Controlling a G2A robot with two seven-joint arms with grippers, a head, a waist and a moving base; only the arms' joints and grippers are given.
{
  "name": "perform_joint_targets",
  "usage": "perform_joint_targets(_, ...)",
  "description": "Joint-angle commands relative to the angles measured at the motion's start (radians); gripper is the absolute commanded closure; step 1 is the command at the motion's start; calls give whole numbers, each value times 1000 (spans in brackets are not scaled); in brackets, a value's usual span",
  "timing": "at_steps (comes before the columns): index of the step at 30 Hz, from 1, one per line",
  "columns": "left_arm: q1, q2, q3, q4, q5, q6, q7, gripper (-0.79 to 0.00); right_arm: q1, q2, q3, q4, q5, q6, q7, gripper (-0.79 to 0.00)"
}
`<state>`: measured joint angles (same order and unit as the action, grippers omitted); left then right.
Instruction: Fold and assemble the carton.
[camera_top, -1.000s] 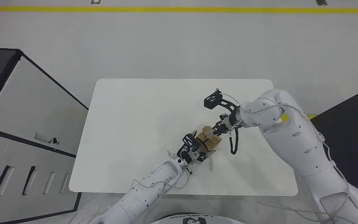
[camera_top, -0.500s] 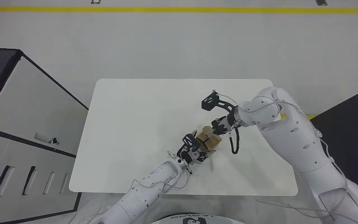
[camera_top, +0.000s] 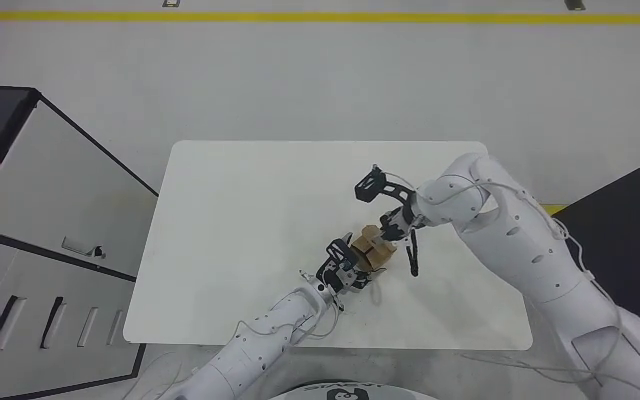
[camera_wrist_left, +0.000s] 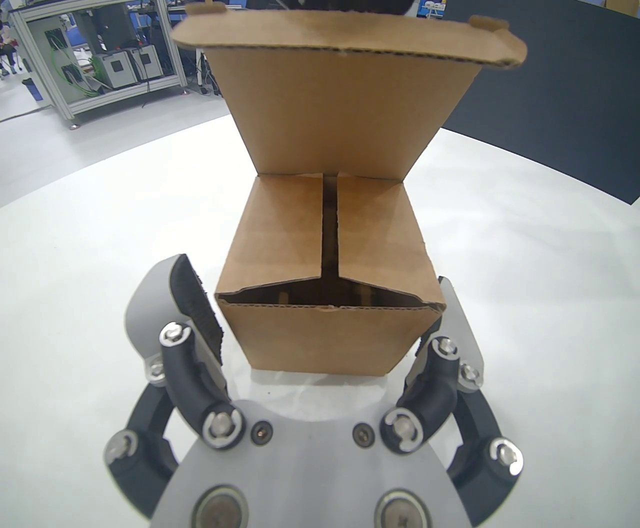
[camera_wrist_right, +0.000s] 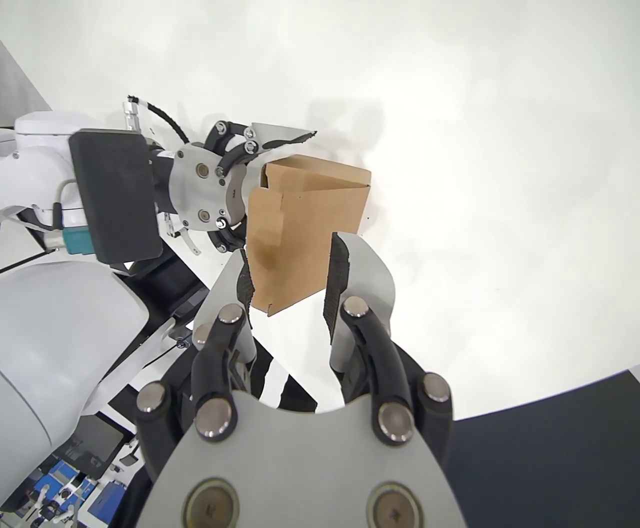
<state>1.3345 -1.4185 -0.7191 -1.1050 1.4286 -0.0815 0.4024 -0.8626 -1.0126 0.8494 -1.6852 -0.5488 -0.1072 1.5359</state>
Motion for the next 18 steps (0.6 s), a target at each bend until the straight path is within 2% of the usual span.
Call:
perform_joint_targets(1, 0, 0, 0, 0, 0, 0, 0, -785, 5, 0, -11, 6, 0, 0, 0, -354)
perform_joint_targets(8, 11, 6, -14, 3, -3, -3, 15, -785, 20, -2, -37, 12, 23, 7, -1, -360)
perform_joint_targets(18, 38, 19, -42, -40, 16, -20, -1, -785, 31, -7, -55, 16, 26, 19, -11, -354)
